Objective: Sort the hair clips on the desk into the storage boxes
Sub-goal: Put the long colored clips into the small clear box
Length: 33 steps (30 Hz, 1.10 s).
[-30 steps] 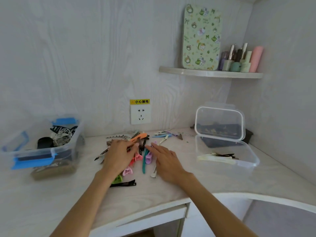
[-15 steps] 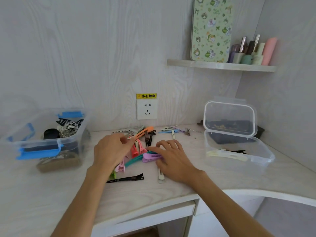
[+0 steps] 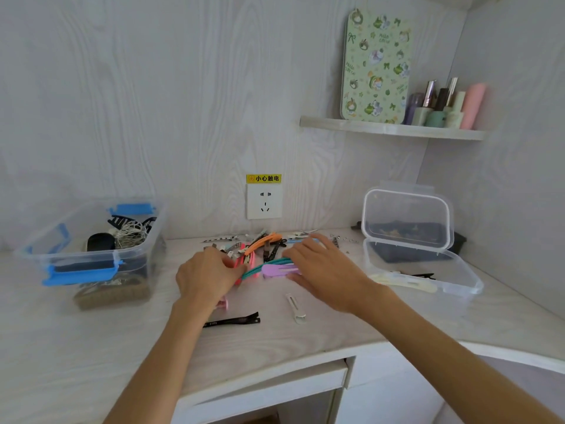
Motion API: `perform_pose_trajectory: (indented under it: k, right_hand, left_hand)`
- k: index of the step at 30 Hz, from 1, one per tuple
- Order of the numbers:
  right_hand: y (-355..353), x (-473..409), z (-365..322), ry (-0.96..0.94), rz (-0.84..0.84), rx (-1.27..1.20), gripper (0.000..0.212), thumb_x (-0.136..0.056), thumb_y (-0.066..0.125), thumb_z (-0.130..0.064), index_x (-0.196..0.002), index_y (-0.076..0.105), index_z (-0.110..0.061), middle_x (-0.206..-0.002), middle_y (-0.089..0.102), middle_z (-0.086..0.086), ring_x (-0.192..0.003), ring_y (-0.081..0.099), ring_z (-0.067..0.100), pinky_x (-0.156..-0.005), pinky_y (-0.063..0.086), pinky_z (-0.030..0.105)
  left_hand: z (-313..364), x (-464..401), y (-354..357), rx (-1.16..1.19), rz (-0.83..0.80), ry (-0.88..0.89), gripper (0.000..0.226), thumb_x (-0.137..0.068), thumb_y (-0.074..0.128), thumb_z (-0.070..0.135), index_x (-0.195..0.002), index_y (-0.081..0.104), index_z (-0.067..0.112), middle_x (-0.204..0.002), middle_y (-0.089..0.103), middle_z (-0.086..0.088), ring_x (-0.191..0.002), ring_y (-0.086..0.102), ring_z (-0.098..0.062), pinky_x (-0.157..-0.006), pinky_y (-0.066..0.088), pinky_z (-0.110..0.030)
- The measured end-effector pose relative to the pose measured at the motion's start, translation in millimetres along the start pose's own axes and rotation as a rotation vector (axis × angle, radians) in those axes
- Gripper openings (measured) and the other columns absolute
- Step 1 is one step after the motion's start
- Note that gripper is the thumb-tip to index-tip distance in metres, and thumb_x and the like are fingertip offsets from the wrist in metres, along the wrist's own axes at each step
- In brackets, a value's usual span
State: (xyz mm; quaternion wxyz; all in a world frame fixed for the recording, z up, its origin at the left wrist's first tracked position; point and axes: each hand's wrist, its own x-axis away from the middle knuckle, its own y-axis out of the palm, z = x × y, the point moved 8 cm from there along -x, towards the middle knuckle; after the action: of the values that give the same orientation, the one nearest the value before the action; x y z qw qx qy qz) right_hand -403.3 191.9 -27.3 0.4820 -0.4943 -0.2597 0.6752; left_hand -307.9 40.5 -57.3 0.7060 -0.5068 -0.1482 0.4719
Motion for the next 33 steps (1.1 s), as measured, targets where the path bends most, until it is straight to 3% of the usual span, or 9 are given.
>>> perform_pose_trajectory:
  k: [6,9,11,13,15,19,24,30,33]
  right_hand:
    - [-35,72,93,0.508,0.067,-0.245,0.029,-0.096,0.047,-0.024,-0.122,0.052,-0.013,-0.109,0.061,0.005,-0.098,0.052,0.023,-0.088,0.035,0.032]
    - [-36,110,132,0.69,0.052,-0.213,0.029,-0.095,0.047,-0.021,-0.122,0.051,-0.01,-0.118,0.059,0.011,-0.107,0.051,0.03,-0.094,0.033,0.038]
    - [-23,132,147,0.817,-0.051,-0.201,0.029,-0.096,0.044,-0.025,-0.123,0.05,-0.013,-0.121,0.059,0.01,-0.109,0.051,0.029,-0.099,0.034,0.042]
    - [-10,143,150,0.88,-0.139,-0.162,0.03,-0.097,0.041,-0.029,-0.121,0.051,-0.016,-0.116,0.062,0.009,-0.105,0.055,0.029,-0.096,0.038,0.041]
    - [-7,140,147,0.888,-0.168,-0.146,0.03,-0.097,0.039,-0.033,-0.118,0.054,-0.017,-0.11,0.065,0.008,-0.101,0.058,0.028,-0.092,0.041,0.038]
    - [-5,114,131,0.791,-0.158,-0.23,0.033,-0.096,0.04,-0.043,-0.111,0.059,-0.021,-0.101,0.067,0.001,-0.086,0.061,0.02,-0.078,0.044,0.029]
    - [7,74,105,0.677,-0.229,-0.282,0.034,-0.096,0.036,-0.044,-0.117,0.054,-0.023,-0.103,0.065,0.001,-0.093,0.06,0.021,-0.083,0.045,0.032]
    - [28,30,104,0.655,-0.155,-0.253,0.035,-0.095,0.038,-0.043,-0.118,0.054,-0.024,-0.102,0.068,0.004,-0.091,0.062,0.025,-0.088,0.045,0.038]
    - [40,14,113,0.651,-0.171,-0.302,0.033,-0.093,0.041,-0.039,-0.121,0.055,-0.029,-0.109,0.068,0.001,-0.097,0.061,0.022,-0.092,0.043,0.037]
  left_hand:
    - [7,5,-6,-0.165,0.062,0.08,0.059,-0.061,0.055,0.082,-0.067,0.071,0.026,-0.055,0.059,0.003,-0.069,0.059,-0.021,-0.062,0.037,-0.027]
    - [-1,2,-5,-0.068,0.035,0.081,0.038,-0.071,0.065,0.064,-0.076,0.073,0.028,-0.06,0.064,0.004,-0.071,0.062,-0.02,-0.065,0.045,-0.026]
    - [-9,-2,-3,0.047,0.003,0.061,0.025,-0.075,0.068,0.052,-0.087,0.074,0.032,-0.077,0.071,0.007,-0.075,0.064,-0.018,-0.068,0.05,-0.027]
    - [-14,-4,-5,0.126,0.027,0.044,0.018,-0.079,0.067,0.043,-0.09,0.074,0.031,-0.079,0.071,0.008,-0.077,0.064,-0.02,-0.064,0.049,-0.026]
    - [-10,-3,-12,0.178,0.125,0.067,0.015,-0.082,0.065,0.038,-0.092,0.073,0.03,-0.077,0.071,0.006,-0.078,0.066,-0.022,-0.063,0.047,-0.027]
    - [1,1,-19,0.268,0.225,0.15,0.015,-0.086,0.062,0.037,-0.098,0.067,0.031,-0.093,0.071,0.007,-0.091,0.066,-0.021,-0.071,0.05,-0.034]
    - [4,0,-21,0.375,0.262,0.165,0.022,-0.088,0.057,0.045,-0.102,0.066,0.031,-0.095,0.071,0.011,-0.091,0.066,-0.015,-0.073,0.052,-0.035]
    - [24,8,-24,0.443,0.293,0.272,0.021,-0.089,0.057,0.039,-0.105,0.065,0.027,-0.093,0.069,0.015,-0.085,0.063,-0.005,-0.064,0.048,-0.026]
    - [35,4,-22,0.512,0.277,0.29,0.022,-0.089,0.056,0.04,-0.106,0.064,0.029,-0.092,0.068,0.016,-0.088,0.063,-0.006,-0.071,0.052,-0.031]
